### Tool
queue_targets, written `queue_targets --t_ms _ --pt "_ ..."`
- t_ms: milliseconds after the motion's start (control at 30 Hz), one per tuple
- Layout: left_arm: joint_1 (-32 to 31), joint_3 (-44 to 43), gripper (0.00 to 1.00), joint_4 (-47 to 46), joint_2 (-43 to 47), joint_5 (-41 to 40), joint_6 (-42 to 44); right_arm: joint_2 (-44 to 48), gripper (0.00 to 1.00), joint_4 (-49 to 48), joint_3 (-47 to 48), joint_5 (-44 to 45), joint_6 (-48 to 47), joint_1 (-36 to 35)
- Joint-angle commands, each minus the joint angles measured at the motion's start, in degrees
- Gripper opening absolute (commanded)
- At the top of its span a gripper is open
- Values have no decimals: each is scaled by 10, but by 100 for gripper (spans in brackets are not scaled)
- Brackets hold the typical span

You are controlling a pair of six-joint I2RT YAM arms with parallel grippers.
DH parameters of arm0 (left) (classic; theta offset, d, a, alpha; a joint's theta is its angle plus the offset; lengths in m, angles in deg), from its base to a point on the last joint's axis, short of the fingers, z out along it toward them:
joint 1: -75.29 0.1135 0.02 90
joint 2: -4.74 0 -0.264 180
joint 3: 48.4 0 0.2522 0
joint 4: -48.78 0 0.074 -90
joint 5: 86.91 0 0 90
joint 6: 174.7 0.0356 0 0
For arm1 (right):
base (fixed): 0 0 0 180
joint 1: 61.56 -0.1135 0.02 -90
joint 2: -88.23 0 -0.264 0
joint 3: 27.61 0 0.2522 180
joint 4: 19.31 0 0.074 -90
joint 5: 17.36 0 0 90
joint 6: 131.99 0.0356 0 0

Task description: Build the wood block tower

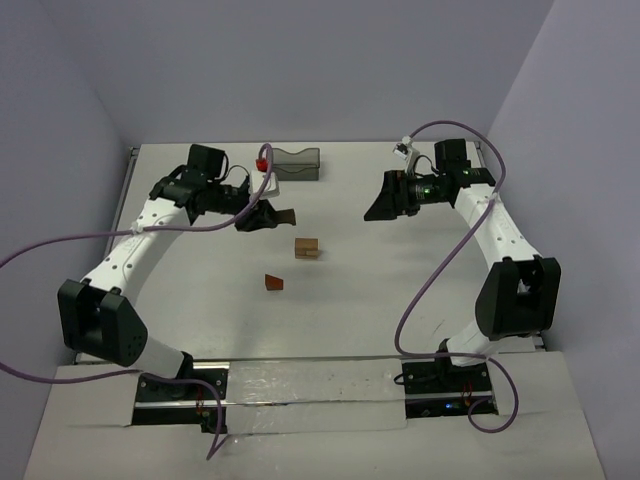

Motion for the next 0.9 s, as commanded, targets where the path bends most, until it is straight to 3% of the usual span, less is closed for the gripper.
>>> queue_targets --t_ms 0,300,567,867 --pt "-2 -68 1 64 -48 28 153 38 100 -57 -12 23 11 -14" --pt "-15 -89 2 85 -119 46 226 31 100 -55 -16 38 0 -22" --pt "-42 -56 6 13 -150 42 179 33 100 -64 -25 44 -7 -22" --pt "-57 -73 8 -12 -185 24 127 49 100 -76 -41 94 -15 -22"
